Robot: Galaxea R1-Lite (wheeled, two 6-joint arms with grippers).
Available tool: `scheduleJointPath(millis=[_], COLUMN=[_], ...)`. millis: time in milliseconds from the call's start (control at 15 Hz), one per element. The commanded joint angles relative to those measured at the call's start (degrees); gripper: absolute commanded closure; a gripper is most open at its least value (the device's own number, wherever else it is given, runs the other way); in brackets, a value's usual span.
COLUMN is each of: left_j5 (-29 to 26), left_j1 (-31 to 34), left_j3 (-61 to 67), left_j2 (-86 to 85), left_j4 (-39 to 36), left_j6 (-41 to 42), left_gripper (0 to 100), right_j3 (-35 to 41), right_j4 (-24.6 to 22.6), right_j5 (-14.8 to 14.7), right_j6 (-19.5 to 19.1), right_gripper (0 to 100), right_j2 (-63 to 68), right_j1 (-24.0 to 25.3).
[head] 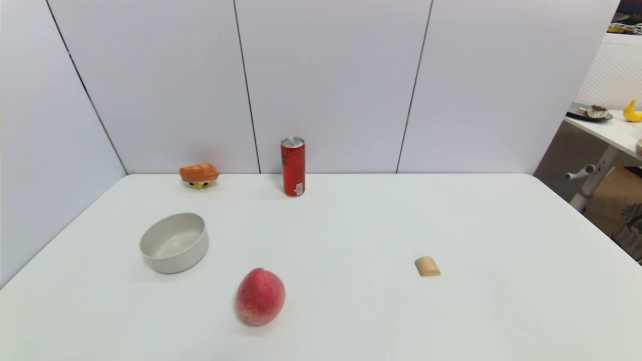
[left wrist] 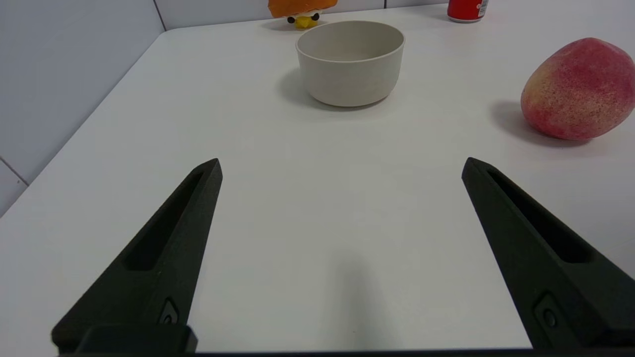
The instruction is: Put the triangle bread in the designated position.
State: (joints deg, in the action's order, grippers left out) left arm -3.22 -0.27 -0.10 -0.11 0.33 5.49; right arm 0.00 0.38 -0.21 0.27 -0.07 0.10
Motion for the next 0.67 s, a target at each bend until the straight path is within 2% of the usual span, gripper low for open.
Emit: scheduleJointPath(millis=[67,667], left_j5=[0.0,0.1], left_j1=[0.0,0.0], left_j3=[0.0,0.0], left_j2=[0.1,0.1], left_j4=[0.0,0.0], left_j6=[0.1,0.1], left_gripper=[0,0], right_j3=[0.0,0.0], right_j4=[0.0,0.0], right_j5=[0.0,0.0], right_j6=[-0.1,0.1], right_gripper=[0,0], right_j2=[0.1,0.1], right_j1=[0.1,0.0])
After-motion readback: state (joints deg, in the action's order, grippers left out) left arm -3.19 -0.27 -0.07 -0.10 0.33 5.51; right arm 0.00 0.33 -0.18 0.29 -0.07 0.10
